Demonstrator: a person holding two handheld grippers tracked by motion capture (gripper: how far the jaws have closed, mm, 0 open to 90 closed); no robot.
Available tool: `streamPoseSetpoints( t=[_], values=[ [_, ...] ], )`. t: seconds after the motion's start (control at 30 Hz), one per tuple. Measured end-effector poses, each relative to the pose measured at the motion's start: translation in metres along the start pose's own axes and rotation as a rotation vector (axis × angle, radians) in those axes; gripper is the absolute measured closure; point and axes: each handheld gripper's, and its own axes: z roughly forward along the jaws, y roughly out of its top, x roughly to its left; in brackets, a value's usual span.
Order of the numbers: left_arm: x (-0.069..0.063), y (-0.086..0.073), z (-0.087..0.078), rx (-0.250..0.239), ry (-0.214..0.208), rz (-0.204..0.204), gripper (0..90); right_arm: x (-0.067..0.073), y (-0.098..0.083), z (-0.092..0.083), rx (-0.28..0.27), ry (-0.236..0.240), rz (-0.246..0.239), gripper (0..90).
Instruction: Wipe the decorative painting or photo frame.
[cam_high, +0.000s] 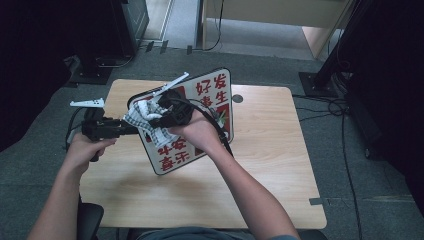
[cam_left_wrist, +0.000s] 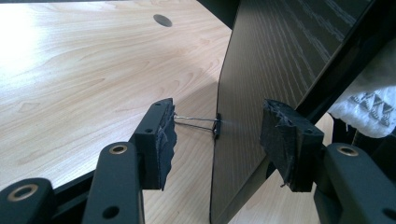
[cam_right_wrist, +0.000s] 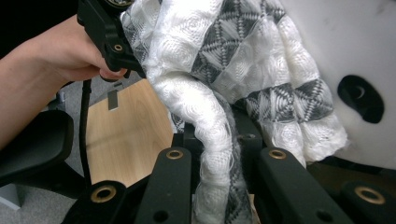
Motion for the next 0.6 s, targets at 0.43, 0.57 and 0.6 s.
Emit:
streamPoseSetpoints(
  t=[0.43,0.57,0.6],
  values=[
    [0.000,0.000,0.002,0.007,0.007,0.002,45.1,-0.001,-0.011,0.009,0.012,0.012,0.012,81.2],
    [0.000,0.000,0.002,0.007,0.007,0.004,45.1,-0.002,-0.015,0.011,0.017,0.016,0.018,81.3],
    [0.000,0.000,0.002,0.007,0.007,0.004,45.1,-0.002,-0.016,0.011,0.019,0.016,0.020,81.3]
  ],
)
